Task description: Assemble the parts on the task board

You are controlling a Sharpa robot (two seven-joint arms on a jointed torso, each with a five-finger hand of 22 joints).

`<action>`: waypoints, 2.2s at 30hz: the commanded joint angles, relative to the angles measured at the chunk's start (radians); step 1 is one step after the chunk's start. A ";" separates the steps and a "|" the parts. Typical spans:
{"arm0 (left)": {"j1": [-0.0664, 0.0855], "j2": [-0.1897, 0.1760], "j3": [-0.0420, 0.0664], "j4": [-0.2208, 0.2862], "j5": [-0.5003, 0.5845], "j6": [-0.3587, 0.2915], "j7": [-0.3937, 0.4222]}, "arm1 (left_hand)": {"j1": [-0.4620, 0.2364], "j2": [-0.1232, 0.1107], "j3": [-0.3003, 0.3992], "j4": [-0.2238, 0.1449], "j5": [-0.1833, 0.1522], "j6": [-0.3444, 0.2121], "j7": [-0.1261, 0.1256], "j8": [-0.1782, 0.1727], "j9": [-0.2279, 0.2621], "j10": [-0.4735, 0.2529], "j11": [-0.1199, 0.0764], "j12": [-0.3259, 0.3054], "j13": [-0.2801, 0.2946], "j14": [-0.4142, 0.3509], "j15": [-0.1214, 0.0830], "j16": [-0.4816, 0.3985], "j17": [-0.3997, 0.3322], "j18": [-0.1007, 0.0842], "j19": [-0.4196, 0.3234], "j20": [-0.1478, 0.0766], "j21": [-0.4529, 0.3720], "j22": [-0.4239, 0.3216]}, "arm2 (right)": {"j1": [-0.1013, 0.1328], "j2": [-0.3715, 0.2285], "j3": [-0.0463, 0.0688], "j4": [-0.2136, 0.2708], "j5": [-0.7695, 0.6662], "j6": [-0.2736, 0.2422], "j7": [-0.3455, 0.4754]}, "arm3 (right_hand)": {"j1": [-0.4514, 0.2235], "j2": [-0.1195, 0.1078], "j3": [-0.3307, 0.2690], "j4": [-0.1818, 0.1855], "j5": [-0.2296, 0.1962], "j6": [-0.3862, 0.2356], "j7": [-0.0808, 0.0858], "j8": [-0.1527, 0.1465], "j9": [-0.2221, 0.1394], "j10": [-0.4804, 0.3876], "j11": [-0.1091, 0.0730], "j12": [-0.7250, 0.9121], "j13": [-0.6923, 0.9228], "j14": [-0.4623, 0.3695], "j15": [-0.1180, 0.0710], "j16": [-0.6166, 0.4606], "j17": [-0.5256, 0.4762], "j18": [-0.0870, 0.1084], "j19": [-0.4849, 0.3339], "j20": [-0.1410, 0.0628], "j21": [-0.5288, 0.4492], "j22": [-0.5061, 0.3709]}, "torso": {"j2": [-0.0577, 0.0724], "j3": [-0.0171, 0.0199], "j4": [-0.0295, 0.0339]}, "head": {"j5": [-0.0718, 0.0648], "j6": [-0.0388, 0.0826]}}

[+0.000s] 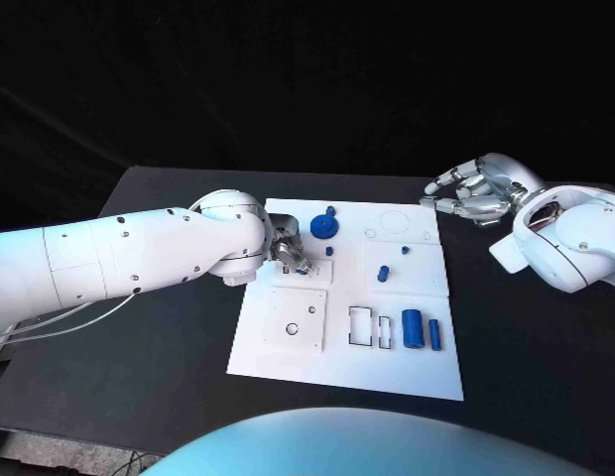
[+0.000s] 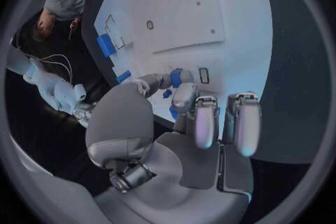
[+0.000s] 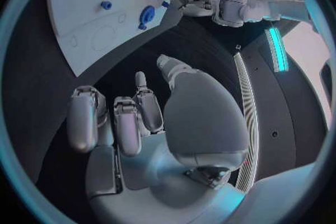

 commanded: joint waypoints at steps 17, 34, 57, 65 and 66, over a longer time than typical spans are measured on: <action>-0.001 0.012 -0.001 -0.007 0.014 0.039 -0.010 | -0.024 0.013 0.176 -0.162 -0.080 0.014 -0.015 0.014 0.006 0.013 -0.004 -0.003 -0.007 0.106 -0.008 0.004 0.264 -0.007 0.087 -0.009 0.005 0.244 | -0.001 -0.001 0.000 0.002 -0.003 0.014 0.003 | -0.013 0.000 0.000 0.008 0.004 -0.006 0.003 0.006 0.001 -0.005 -0.001 -0.003 0.034 0.092 0.007 -0.006 0.220 0.014 -0.007 0.003 -0.005 0.145 | 0.000 0.0008 -0.0002 | -0.003 -0.003; -0.001 0.029 -0.001 -0.026 0.030 0.054 -0.021 | -0.073 0.004 0.157 -0.123 -0.176 0.016 -0.024 0.012 0.004 0.015 -0.008 -0.004 -0.008 0.106 -0.015 0.004 0.264 -0.007 0.087 -0.016 0.005 0.245 | -0.001 -0.001 0.000 0.003 -0.003 0.014 0.004 | -0.017 0.000 0.001 0.011 0.006 -0.007 0.003 0.007 0.002 -0.006 -0.001 -0.005 0.032 0.091 0.007 -0.007 0.218 0.014 -0.007 0.003 -0.007 0.144 | 0.000 0.0010 -0.0009 | -0.007 -0.003; -0.001 0.030 -0.001 -0.038 0.031 0.065 -0.034 | -0.145 -0.023 0.102 -0.041 -0.323 0.034 -0.027 0.001 -0.012 0.012 -0.011 0.002 -0.004 0.106 -0.019 0.004 0.264 -0.008 0.088 -0.021 0.005 0.246 | -0.001 -0.005 0.000 0.003 -0.003 0.014 0.005 | -0.042 -0.003 -0.007 0.029 -0.010 -0.012 0.003 0.008 0.005 -0.011 0.000 -0.010 0.025 0.090 0.008 -0.009 0.213 0.015 -0.010 0.003 -0.015 0.142 | -0.001 -0.0002 0.0011 | -0.012 -0.003; -0.001 0.029 -0.001 -0.039 0.031 0.062 -0.036 | -0.162 -0.025 0.076 -0.011 -0.351 0.038 -0.027 0.000 -0.014 0.014 -0.010 0.007 0.000 0.106 -0.019 0.004 0.264 -0.008 0.090 -0.021 0.006 0.248 | -0.001 -0.005 0.000 0.002 -0.002 0.016 0.008 | -0.086 -0.006 -0.050 0.037 0.044 -0.018 0.002 0.014 0.012 -0.011 -0.001 -0.010 0.024 0.089 0.007 -0.010 0.212 0.016 -0.010 0.002 -0.020 0.142 | 0.000 -0.0006 0.0010 | -0.011 -0.003; -0.001 0.029 -0.001 -0.039 0.031 0.061 -0.037 | -0.164 -0.025 0.073 -0.008 -0.354 0.039 -0.027 0.000 -0.014 0.014 -0.010 0.007 0.000 0.106 -0.020 0.004 0.264 -0.008 0.090 -0.021 0.006 0.248 | -0.001 -0.005 0.000 0.002 -0.002 0.016 0.008 | -0.088 -0.006 -0.053 0.037 0.047 -0.018 0.002 0.015 0.013 -0.011 -0.001 -0.010 0.023 0.089 0.007 -0.010 0.212 0.016 -0.010 0.002 -0.020 0.142 | 0.000 -0.0005 0.0007 | -0.011 -0.003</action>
